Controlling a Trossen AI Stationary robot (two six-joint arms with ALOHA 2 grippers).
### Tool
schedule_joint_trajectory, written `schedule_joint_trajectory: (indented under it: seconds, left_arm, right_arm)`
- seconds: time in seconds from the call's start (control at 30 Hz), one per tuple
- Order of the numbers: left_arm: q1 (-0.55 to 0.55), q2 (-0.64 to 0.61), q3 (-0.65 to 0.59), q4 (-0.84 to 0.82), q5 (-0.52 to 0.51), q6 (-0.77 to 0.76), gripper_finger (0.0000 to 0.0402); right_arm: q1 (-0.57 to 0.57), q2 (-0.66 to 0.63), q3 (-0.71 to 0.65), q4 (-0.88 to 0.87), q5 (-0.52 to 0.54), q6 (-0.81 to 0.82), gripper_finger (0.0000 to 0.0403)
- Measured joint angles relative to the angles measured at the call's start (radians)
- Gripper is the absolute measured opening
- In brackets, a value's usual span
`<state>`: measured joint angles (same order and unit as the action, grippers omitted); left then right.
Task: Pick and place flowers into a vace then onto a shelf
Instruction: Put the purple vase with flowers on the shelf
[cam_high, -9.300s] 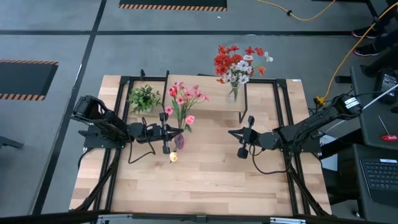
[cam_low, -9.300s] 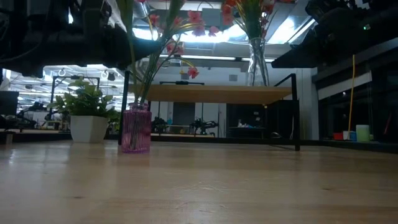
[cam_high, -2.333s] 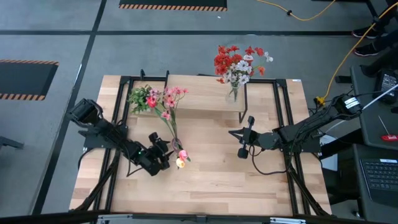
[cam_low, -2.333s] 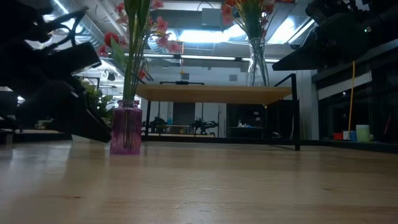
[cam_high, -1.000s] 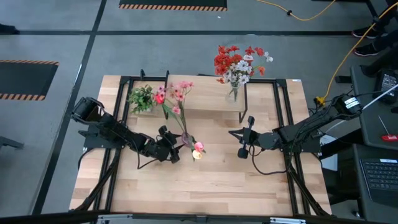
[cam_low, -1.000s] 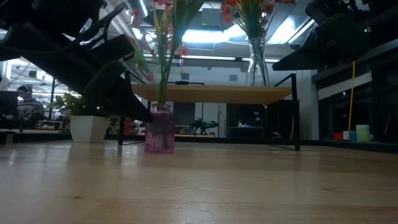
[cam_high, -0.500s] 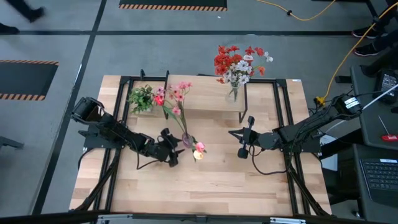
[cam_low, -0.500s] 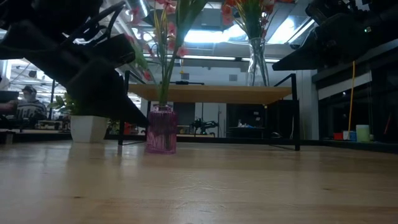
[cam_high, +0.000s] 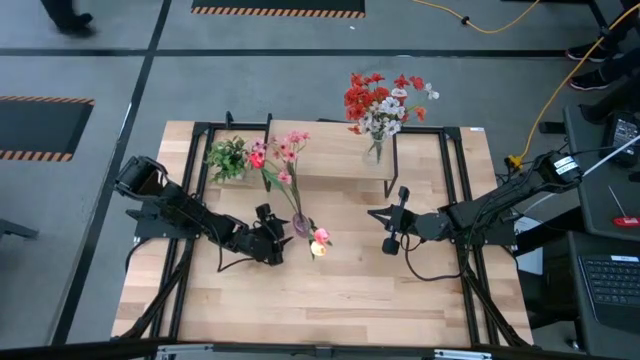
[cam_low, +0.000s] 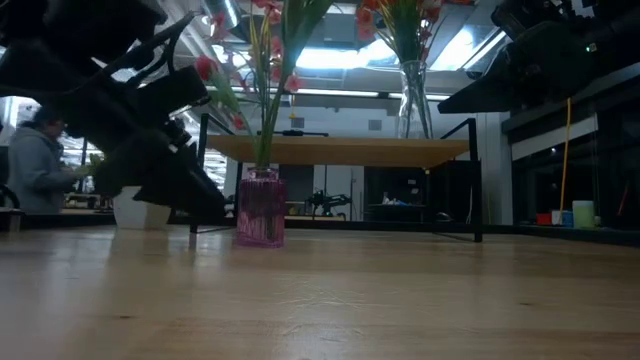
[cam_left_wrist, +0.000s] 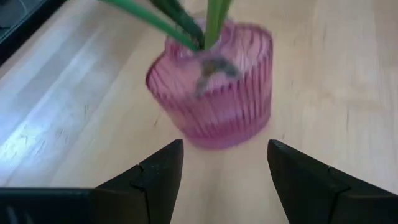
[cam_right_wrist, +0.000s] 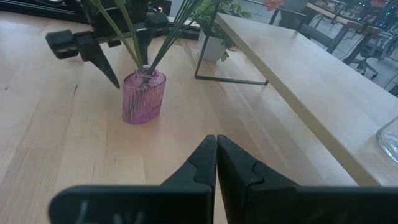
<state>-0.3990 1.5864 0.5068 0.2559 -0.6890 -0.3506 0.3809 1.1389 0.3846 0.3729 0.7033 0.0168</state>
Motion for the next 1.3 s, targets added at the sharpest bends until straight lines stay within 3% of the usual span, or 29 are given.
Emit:
schedule_joint_trajectory:
  seconds: [0.37,0.57,0.8,1.03,1.3]
  left_arm:
    - [0.036,0.000,0.000,-0.055,-0.256,-0.005,0.0226]
    - [0.078,0.000,0.000,-0.049,-0.278,-0.002,0.0226]
    - [0.115,0.000,0.000,-0.005,-0.164,0.002,0.0226]
    - [0.117,0.000,0.000,0.092,-0.038,0.101,0.0226]
    - [0.104,0.000,0.000,0.094,0.139,0.101,0.0226]
  right_arm:
    - [0.000,0.000,0.000,0.000,0.000,-0.004,0.0016]
    - [0.000,0.000,0.000,0.000,0.000,-0.004,0.0016]
    - [0.000,0.000,0.000,0.000,0.000,-0.004,0.0016]
    - [0.000,0.000,0.000,0.000,0.000,-0.004,0.0016]
    - [0.000,0.000,0.000,0.000,0.000,-0.004,0.0016]
